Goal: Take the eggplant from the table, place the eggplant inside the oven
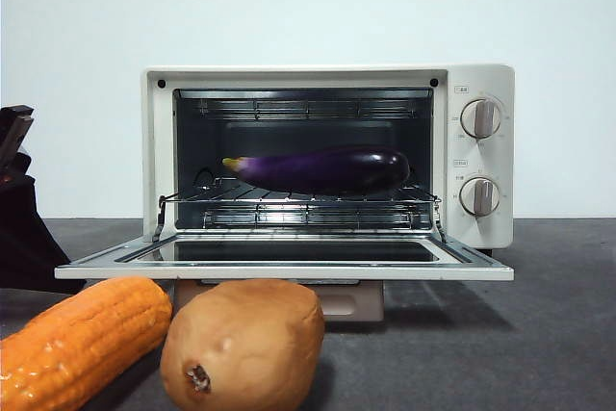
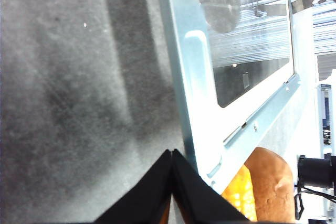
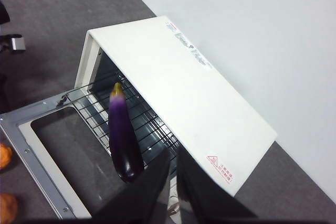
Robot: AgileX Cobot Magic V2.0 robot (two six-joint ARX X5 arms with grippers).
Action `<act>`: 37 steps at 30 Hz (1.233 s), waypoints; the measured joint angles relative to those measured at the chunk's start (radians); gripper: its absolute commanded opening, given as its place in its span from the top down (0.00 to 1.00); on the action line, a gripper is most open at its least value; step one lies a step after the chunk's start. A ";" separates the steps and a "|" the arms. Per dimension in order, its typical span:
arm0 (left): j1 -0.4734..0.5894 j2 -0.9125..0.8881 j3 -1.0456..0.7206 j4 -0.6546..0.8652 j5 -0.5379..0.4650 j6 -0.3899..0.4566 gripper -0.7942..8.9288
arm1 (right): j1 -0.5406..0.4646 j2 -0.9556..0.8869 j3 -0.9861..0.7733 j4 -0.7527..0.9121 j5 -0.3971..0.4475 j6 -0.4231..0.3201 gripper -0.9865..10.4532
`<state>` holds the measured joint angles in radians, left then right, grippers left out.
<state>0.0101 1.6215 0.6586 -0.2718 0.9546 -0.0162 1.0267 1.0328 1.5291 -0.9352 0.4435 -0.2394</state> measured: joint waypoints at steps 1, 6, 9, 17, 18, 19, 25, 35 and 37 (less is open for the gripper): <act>0.000 0.003 0.002 -0.001 0.004 0.000 0.91 | 0.000 -0.006 0.000 -0.001 0.000 0.002 0.91; 0.000 0.010 0.005 0.005 0.018 -0.001 0.91 | 0.000 -0.031 0.000 -0.016 0.001 0.010 0.91; 0.003 0.013 0.005 0.010 0.041 -0.002 0.91 | 0.000 -0.033 0.000 -0.033 0.001 0.013 0.91; 0.012 0.029 0.008 0.040 0.130 -0.004 0.91 | 0.000 -0.034 0.000 -0.087 0.001 0.035 0.91; 0.013 0.031 0.010 0.039 0.138 -0.004 0.91 | 0.000 -0.034 0.000 -0.094 0.001 0.038 0.91; 0.014 0.034 0.013 0.038 0.149 -0.005 0.91 | 0.000 -0.034 0.000 -0.100 0.001 0.040 0.91; 0.011 0.052 0.077 0.039 0.240 -0.028 0.91 | 0.000 -0.034 0.000 -0.134 0.001 0.066 0.91; 0.006 0.052 0.246 0.040 0.259 -0.107 0.91 | 0.000 -0.036 0.000 -0.152 0.001 0.091 0.91; 0.006 0.052 0.300 0.045 0.266 -0.119 0.91 | 0.000 -0.036 0.000 -0.152 0.001 0.092 0.91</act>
<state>0.0162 1.6737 0.9588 -0.2264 1.2205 -0.1352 1.0267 0.9970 1.5291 -1.0870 0.4442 -0.1478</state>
